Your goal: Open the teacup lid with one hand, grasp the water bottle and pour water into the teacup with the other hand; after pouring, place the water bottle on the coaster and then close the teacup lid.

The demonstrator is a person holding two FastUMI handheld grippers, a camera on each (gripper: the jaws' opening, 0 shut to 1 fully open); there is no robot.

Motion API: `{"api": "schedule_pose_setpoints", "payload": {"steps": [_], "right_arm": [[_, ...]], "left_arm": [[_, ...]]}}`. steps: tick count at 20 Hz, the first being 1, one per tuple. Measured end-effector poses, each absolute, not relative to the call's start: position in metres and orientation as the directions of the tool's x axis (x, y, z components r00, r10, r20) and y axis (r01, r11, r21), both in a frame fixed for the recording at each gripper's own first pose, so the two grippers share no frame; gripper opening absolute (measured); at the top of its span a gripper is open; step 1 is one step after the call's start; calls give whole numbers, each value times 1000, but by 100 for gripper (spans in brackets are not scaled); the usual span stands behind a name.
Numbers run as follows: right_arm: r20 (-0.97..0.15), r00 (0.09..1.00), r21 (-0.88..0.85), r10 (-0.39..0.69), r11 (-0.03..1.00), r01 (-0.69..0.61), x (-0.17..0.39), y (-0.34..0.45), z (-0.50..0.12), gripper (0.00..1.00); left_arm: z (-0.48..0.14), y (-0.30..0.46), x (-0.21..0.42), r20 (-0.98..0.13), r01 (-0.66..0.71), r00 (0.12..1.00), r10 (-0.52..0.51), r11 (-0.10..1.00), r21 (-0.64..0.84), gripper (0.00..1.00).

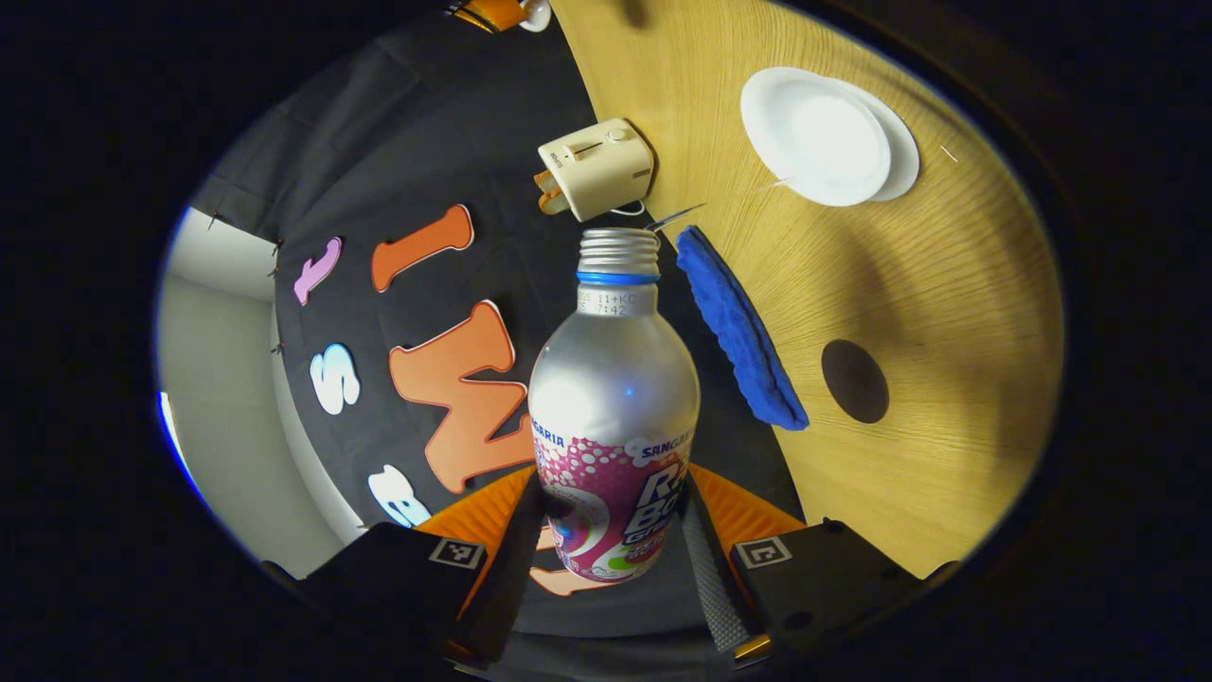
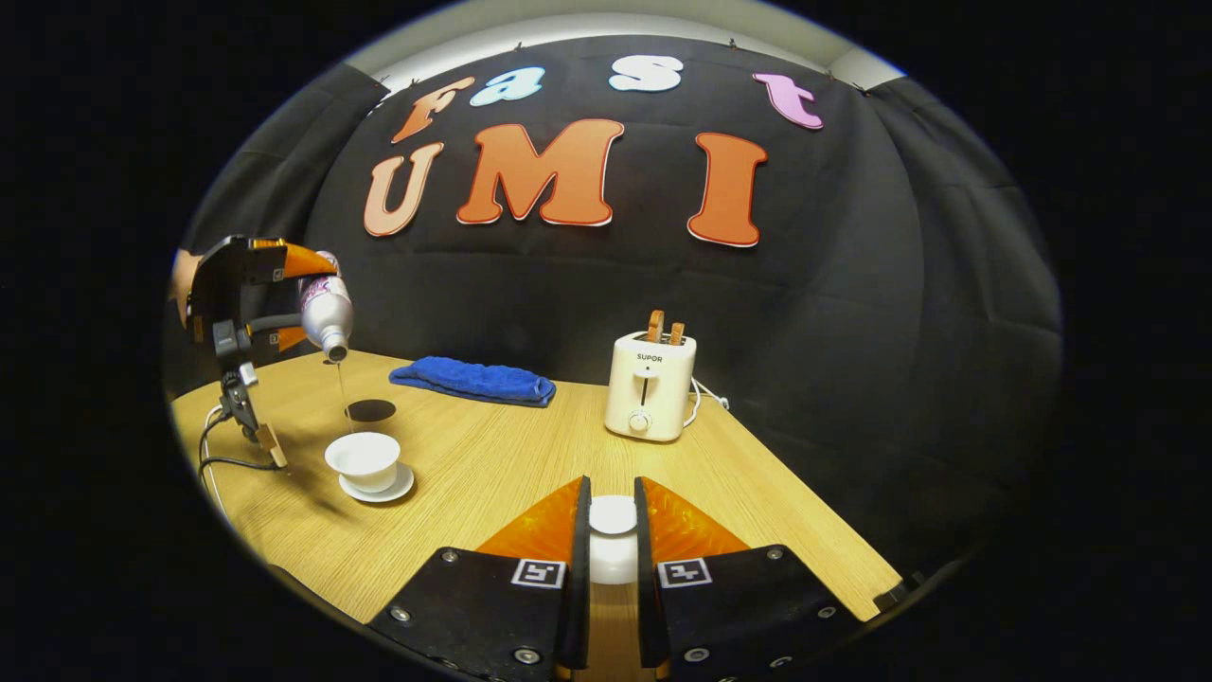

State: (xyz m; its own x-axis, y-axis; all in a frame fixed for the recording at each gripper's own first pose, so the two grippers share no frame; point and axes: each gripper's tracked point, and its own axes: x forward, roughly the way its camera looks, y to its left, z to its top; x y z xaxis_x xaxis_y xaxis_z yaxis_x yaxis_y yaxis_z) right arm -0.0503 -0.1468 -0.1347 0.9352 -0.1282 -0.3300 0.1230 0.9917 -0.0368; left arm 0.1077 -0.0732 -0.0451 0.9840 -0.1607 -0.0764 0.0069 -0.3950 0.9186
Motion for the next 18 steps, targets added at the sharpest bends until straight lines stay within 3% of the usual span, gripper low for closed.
{"api": "schedule_pose_setpoints", "payload": {"steps": [2, 9, 10, 11, 14, 18], "right_arm": [[-328, 936, -39, -124, 992, 118, -49, -146, -133, 21], [-327, 939, -33, -109, 994, 104, -45, -143, -132, 21], [-329, 938, -28, -103, 995, 100, -44, -142, -132, 17], [-329, 939, -27, -103, 995, 100, -44, -142, -132, 21], [-321, 942, -28, -97, 995, 93, -40, -140, -127, 17], [-318, 945, -26, -78, 997, 74, -37, -133, -127, 21]], "left_arm": [[-32, -76, 109, -52, -25, 983, -175, -412, 911, 79], [7, -76, 111, 8, -99, 980, -200, -451, 887, 78], [13, -76, 111, 15, -108, 979, -203, -454, 885, 78], [18, -75, 109, 20, -112, 979, -201, -457, 882, 78], [29, -75, 110, 37, -134, 977, -211, -469, 873, 78], [25, -82, 107, 47, -163, 969, -241, -486, 859, 78]]}}
